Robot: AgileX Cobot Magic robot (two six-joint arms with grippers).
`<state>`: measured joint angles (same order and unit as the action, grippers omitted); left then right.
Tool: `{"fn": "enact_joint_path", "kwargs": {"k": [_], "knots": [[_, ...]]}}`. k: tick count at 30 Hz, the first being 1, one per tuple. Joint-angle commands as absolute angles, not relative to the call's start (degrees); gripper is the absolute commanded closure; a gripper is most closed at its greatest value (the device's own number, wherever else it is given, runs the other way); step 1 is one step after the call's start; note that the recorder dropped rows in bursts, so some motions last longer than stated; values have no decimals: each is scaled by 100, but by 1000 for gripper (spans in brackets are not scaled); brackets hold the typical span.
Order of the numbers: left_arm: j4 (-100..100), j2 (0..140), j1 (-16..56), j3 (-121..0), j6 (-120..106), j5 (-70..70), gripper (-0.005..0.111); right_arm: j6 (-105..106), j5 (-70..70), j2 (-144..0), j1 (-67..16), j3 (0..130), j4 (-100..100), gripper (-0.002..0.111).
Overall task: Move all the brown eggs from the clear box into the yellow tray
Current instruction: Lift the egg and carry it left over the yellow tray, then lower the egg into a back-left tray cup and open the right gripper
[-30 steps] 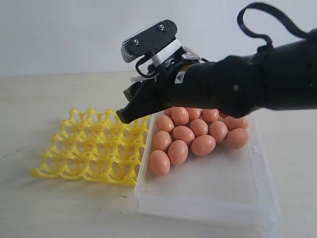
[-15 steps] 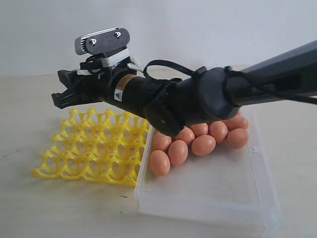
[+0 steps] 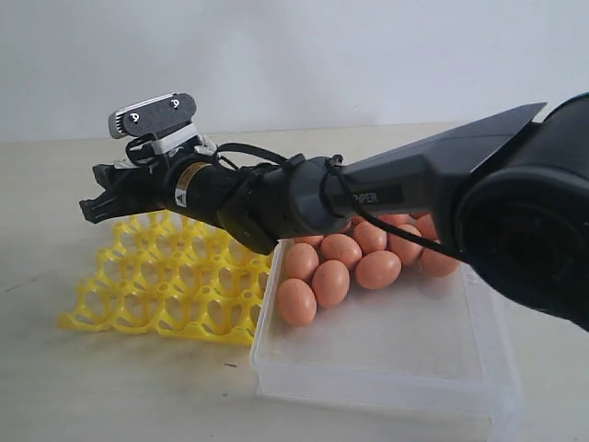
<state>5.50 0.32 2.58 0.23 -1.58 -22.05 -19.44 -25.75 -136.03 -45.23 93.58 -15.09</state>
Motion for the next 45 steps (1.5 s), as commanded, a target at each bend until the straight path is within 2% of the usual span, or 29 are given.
{"fn": "enact_joint_path", "kwargs": {"k": [1, 34, 36, 45], "knots": [[544, 0, 286, 0, -132, -2169, 107, -2087, -2623, -13839, -4529, 9721, -1561, 108], [544, 0, 286, 0, -132, -2169, 107, -2147, -2840, -14399, -4529, 9994, -1549, 108], [544, 0, 286, 0, -132, -2169, 107, -2147, -2865, -14399, -4529, 9994, -1537, 102], [544, 0, 286, 0, -132, -2169, 107, -2147, -2868, -14399, -4529, 9994, -1537, 60]]}}
